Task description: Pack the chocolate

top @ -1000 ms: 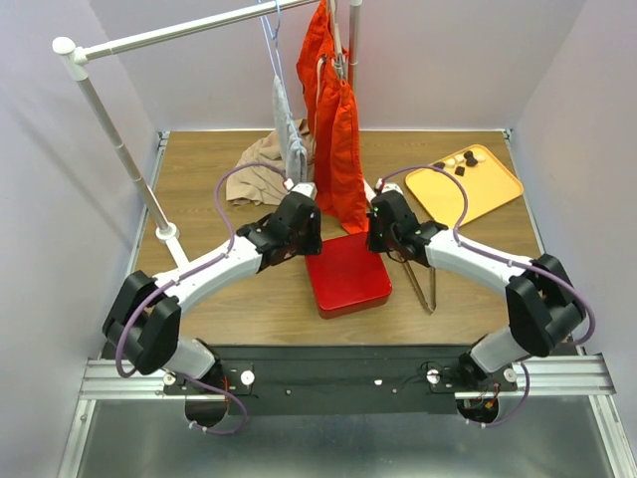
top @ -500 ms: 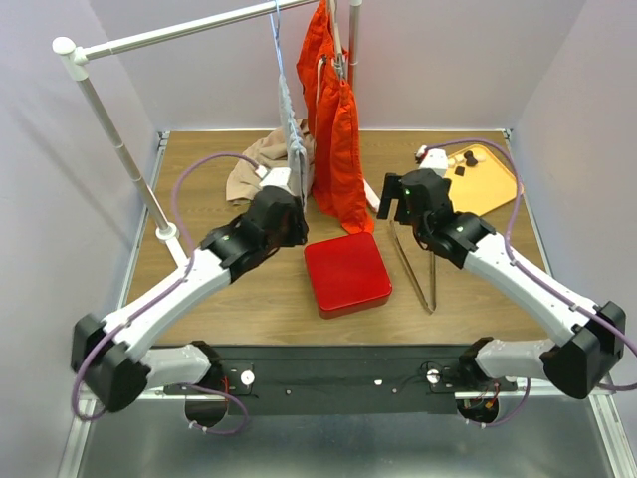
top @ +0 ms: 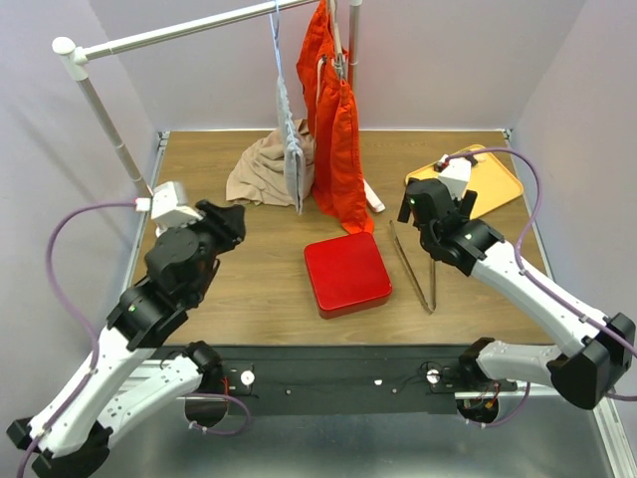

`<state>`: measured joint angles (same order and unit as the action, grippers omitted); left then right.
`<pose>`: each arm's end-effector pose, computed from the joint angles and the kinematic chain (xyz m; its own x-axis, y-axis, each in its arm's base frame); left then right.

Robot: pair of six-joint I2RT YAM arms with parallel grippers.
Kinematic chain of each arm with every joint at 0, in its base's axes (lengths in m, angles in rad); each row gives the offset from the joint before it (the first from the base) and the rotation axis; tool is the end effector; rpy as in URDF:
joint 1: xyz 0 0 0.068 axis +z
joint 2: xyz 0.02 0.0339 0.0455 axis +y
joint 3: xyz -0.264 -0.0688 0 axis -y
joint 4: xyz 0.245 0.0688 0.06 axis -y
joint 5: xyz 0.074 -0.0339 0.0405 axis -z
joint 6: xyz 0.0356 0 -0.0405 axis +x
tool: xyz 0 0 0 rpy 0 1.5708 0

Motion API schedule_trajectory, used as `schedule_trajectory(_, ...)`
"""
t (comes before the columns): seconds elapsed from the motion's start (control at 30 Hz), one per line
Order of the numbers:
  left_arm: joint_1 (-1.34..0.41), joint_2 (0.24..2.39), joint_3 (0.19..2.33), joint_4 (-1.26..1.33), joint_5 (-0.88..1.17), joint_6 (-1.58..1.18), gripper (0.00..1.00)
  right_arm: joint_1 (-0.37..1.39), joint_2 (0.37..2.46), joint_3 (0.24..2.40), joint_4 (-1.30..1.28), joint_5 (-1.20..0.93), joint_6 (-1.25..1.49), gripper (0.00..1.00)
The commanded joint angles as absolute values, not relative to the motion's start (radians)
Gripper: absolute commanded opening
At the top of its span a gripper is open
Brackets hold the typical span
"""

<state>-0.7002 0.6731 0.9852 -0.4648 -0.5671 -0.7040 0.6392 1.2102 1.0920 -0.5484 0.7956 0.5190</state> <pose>0.1126 -0.0699 0.3946 -0.1777 -0.5642 -0.8063 0.0295 0.8159 -0.5775 0.2198 0.1317 0.3301 -0.4145 0.1244 -0.9015 0.2748 0.9615 0.0063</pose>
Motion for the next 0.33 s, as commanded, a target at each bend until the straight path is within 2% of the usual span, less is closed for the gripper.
schedule_trajectory(0.0, -0.693, 0.582, 0.956, -0.557, -0.771, -0.804, 0.52, 0.632, 1.132, 1.026, -0.603, 0.879, 0.578, 1.00)
schedule_trajectory(0.3, -0.692, 0.532, 0.919, -0.618, -0.819, -0.868, 0.52, 0.632, 1.097, 0.942, -0.641, 0.847, 0.641, 1.00)
